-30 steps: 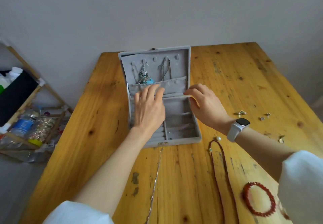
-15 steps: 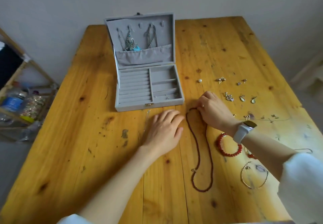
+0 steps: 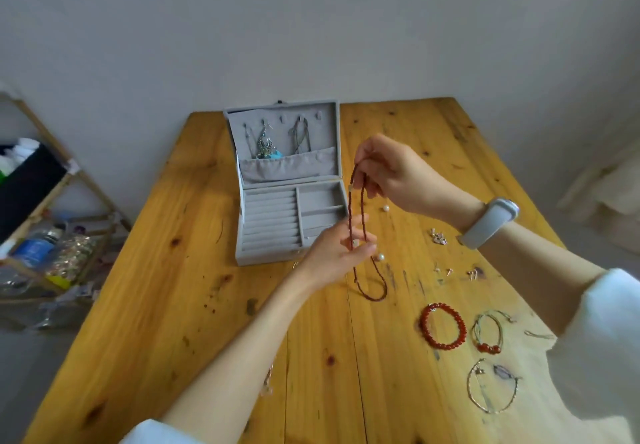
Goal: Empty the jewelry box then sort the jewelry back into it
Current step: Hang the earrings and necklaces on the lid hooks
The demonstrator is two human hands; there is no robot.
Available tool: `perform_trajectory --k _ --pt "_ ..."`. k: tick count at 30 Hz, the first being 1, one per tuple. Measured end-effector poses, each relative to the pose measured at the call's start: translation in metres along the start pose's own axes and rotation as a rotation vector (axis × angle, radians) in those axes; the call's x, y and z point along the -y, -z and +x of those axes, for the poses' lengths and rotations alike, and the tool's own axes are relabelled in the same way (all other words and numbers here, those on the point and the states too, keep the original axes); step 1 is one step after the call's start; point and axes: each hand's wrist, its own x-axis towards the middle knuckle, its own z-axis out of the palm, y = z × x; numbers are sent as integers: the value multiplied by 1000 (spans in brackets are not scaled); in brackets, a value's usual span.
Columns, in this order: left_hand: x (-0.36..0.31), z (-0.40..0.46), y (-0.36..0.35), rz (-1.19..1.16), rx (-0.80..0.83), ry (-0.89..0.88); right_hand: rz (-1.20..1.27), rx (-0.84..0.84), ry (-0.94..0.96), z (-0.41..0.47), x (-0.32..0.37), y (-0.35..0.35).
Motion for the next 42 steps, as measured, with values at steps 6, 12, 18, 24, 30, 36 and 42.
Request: perform_trajectory --k 6,12,18,24,30,36,42 --pt "-32 50 61 27 -346 -23 216 -313 13 67 23 23" --pt "-38 105 116 282 -527 -25 348 -430 36 121 26 29" --pt "-21 140 126 348 -586 -12 356 -442 37 149 7 22" --pt "-14 157 118 260 -636 -143 372 -455 90 154 -4 26" --pt "-14 158 112 356 -756 -323 392 -487 120 151 -8 33" --pt "12 155 97 376 -711 -229 402 -470 56 142 -25 26" --pt "31 152 86 456 -706 -156 362 -430 -19 138 -39 19"
